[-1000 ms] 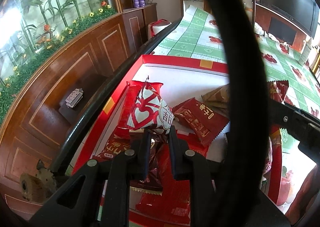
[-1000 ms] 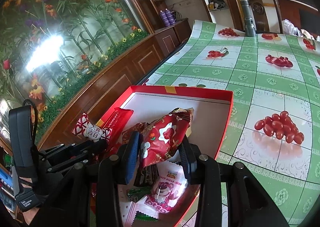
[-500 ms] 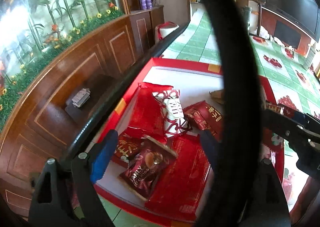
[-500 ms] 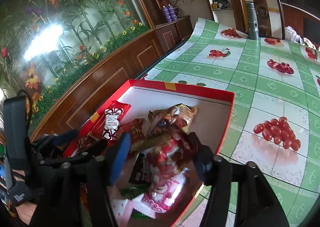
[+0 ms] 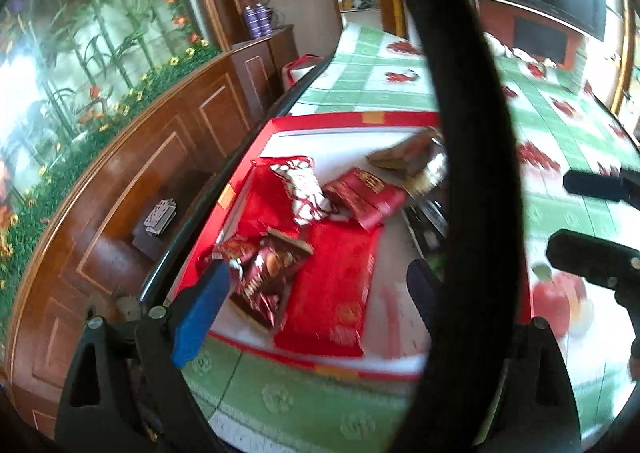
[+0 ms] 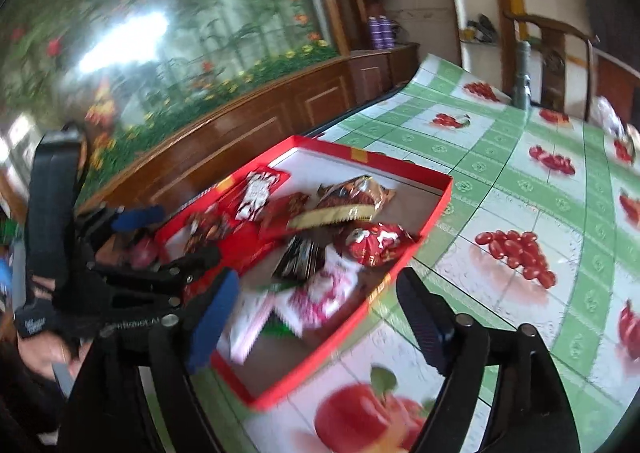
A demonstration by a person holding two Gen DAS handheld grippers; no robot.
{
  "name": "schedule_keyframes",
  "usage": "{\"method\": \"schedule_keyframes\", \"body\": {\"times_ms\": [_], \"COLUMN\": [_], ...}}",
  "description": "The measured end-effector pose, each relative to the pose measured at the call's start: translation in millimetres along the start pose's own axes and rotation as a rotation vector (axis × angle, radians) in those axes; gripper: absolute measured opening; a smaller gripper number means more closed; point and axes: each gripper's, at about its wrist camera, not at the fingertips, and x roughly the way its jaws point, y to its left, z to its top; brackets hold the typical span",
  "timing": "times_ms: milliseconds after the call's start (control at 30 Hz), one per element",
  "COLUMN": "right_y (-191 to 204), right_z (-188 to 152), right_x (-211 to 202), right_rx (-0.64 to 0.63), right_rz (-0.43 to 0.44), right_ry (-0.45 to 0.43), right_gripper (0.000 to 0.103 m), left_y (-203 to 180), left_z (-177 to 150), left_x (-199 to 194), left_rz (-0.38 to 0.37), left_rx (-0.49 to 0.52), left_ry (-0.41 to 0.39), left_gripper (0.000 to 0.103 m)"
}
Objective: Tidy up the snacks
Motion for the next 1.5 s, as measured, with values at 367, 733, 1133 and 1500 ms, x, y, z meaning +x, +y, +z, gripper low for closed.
{"method": "schedule_keyframes", "body": {"times_ms": [367, 733, 1133, 1500], "right_y": [6, 17, 24, 35], "right_z": [-20, -28, -26, -22], "right_x": [-28, -25, -23, -19], "right_rx": [-0.16, -0.281, -0.36, -0.42], "right_rz": [0.024, -0.022, 0.019, 0.035], "right_ry": [0.014, 0.03, 0.029, 0.031], "right_gripper": [0.086, 0.086, 0.086, 0.087], "left_y": [-11, -38, -35, -26], "left_z": [-25, -41, -41, -41], "left_x": [-40, -56, -67, -68], "left_rz": [-0.012, -0.05, -0.052, -0.027], "left_rx": [0.029, 0.102, 0.089, 0.052], "left_ry": [-0.028, -0.008, -0.026, -0.039], "left_gripper": [0.094, 0.094, 0.094, 0.096]}}
